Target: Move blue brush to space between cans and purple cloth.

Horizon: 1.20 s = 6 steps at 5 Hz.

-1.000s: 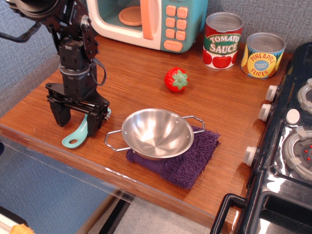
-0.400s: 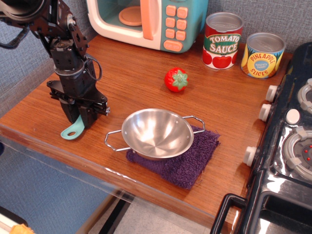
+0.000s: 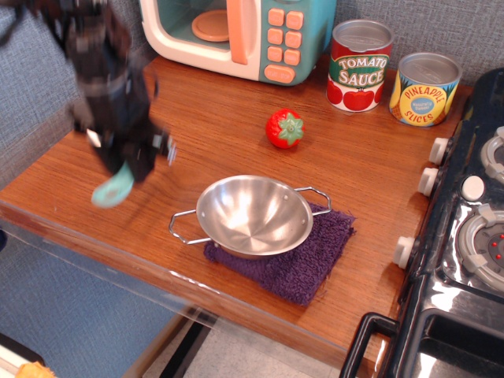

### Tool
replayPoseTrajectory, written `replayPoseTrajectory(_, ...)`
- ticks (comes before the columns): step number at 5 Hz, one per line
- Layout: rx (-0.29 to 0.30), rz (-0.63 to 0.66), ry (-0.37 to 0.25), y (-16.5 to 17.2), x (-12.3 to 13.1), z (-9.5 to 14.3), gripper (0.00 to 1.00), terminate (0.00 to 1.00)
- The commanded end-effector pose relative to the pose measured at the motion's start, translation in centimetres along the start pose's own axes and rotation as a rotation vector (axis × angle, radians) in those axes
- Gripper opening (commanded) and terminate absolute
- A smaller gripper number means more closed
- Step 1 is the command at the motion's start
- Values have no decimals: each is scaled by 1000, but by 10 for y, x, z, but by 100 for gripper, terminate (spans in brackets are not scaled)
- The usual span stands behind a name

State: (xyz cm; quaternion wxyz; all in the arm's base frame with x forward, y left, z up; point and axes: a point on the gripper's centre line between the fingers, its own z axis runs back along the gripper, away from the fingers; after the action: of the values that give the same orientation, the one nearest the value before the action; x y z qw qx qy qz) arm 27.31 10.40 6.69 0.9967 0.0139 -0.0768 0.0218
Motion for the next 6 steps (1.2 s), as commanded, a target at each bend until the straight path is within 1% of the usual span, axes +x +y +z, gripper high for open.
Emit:
replayPoseTrajectory(1,2,-89,-1,-78,55,37,0,0)
replayPoseTrajectory(2,23,-92,33,-112,74,29,0,0)
replayPoseTrajectory(3,33,-52,60,-148,95,12,0,0)
replayPoseTrajectory(4,34,-31,90,-163,107,-10,0,0)
replayPoseTrajectory(5,37,-39,104,-172,112,-30,0,0)
replayPoseTrajectory(6,51,-65,86,-176,116,-41,0,0)
